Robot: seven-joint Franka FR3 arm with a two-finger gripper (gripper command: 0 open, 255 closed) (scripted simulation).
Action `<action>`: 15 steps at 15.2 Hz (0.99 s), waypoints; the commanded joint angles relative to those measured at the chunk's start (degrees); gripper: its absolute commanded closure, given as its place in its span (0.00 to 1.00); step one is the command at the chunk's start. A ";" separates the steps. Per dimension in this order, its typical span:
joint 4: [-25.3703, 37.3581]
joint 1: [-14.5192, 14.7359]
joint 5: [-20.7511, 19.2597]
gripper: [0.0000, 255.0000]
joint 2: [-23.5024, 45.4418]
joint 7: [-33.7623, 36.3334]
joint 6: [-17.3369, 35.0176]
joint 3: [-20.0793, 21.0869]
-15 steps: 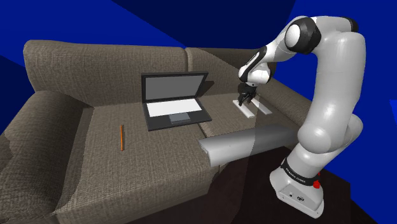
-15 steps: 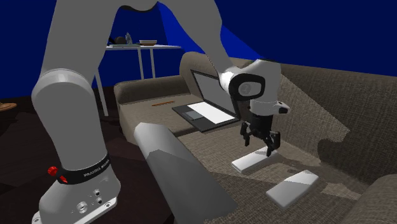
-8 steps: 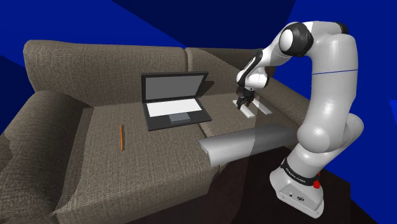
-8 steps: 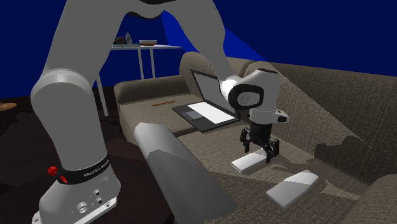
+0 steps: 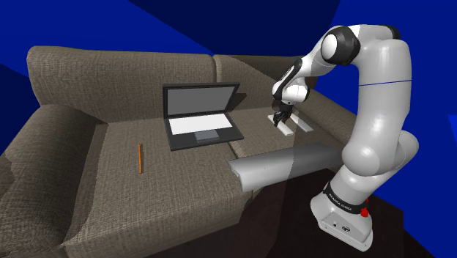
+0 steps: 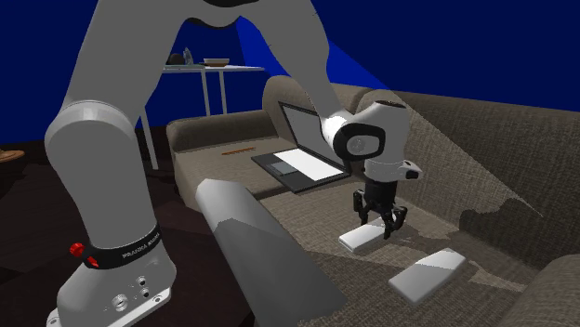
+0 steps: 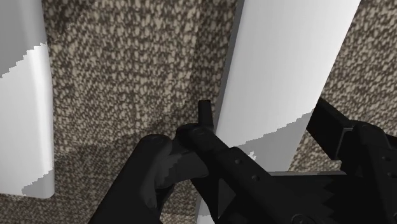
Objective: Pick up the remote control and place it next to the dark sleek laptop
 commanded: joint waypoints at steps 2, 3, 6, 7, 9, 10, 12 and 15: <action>-0.01 0.00 -0.01 1.00 0.05 -0.01 0.02 0.01; -0.01 -0.01 0.00 1.00 0.06 -0.02 0.03 0.01; -0.01 -0.02 0.02 1.00 0.10 -0.02 0.07 0.03; 0.00 -0.01 0.02 1.00 0.11 -0.01 0.06 0.03; -0.15 0.24 -0.34 1.00 -0.62 0.22 -0.50 -0.30; -0.27 0.47 -0.68 1.00 -1.29 0.45 -1.05 -0.60; -0.47 0.92 -1.38 1.00 -2.61 0.93 -2.14 -1.19; -0.68 1.55 -2.46 1.00 -4.57 1.66 -3.82 -2.04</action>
